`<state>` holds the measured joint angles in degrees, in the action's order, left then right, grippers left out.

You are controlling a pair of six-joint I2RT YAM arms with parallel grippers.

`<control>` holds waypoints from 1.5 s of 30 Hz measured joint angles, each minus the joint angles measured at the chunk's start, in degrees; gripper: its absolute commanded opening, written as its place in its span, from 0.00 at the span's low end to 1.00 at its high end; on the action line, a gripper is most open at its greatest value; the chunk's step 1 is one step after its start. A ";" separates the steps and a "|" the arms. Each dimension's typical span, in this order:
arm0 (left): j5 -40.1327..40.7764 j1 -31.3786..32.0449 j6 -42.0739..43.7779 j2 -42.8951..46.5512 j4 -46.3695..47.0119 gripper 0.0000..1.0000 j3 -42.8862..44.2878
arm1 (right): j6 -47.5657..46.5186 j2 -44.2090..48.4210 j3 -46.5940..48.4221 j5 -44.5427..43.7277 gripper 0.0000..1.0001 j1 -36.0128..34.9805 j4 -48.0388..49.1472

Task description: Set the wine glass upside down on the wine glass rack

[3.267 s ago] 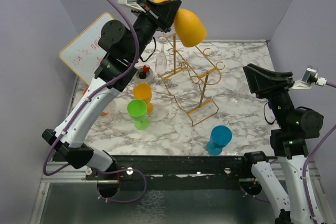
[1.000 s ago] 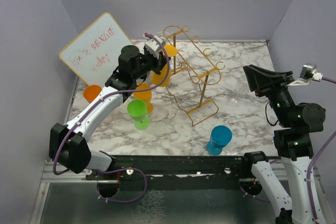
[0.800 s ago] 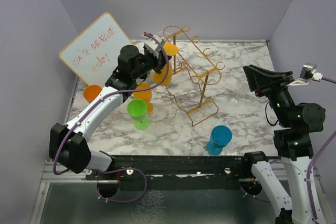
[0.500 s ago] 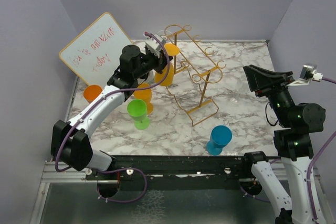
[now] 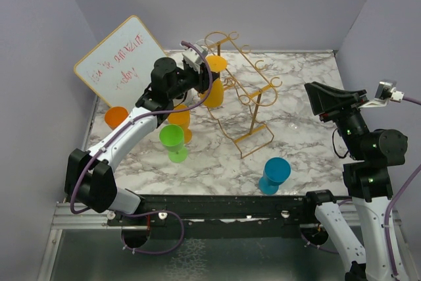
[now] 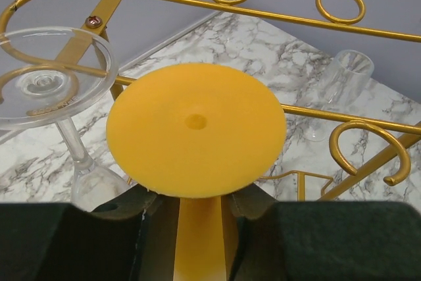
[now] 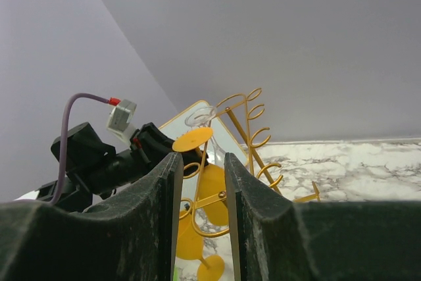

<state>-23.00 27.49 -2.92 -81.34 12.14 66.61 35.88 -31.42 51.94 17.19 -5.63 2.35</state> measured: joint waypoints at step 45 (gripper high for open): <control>11.10 0.00 -15.76 36.26 -11.23 0.99 -22.16 | -14.29 -5.20 5.29 0.55 0.71 0.00 -76.81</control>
<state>-11.90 27.49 -18.68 -45.08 0.91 44.45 21.58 -36.62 57.23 17.74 -5.63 -74.46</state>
